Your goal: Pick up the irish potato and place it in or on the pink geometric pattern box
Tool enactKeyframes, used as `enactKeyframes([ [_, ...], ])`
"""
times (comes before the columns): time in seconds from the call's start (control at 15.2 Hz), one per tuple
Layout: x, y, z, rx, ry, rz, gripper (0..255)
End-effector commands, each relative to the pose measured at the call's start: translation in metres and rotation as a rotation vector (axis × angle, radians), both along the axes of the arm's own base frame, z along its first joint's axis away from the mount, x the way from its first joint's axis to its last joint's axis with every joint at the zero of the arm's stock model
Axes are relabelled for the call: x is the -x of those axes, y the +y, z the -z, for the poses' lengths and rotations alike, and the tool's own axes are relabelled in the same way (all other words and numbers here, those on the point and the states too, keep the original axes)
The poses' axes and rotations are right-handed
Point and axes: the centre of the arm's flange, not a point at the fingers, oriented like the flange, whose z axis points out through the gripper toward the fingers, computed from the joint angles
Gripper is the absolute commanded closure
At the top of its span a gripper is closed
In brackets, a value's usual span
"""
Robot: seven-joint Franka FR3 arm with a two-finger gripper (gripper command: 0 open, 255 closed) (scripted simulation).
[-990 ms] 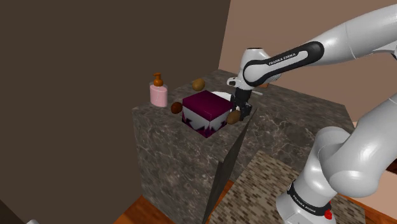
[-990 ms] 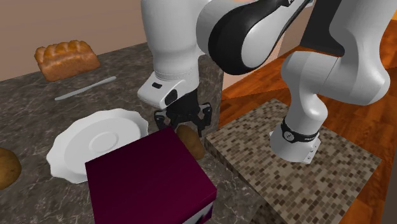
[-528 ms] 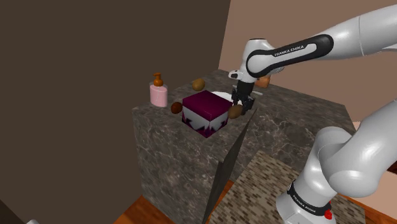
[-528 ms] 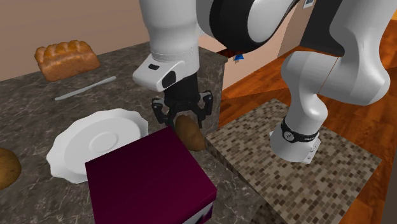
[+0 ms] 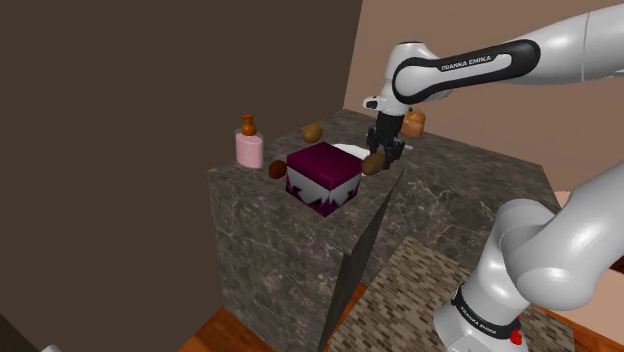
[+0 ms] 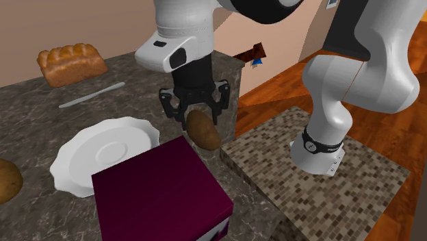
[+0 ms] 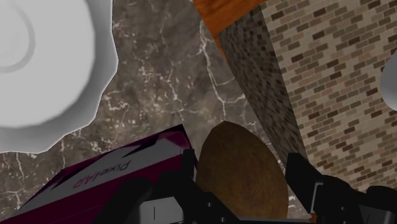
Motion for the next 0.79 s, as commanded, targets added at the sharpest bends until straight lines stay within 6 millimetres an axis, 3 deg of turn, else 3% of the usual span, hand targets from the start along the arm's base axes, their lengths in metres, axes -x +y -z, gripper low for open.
enactKeyframes([
  [0.0, 0.0, 0.0, -0.01, 0.0, 0.0, 0.0, 255],
  [0.73, 0.0, 0.0, -0.068, 0.0, 0.0, 0.0, 255],
])
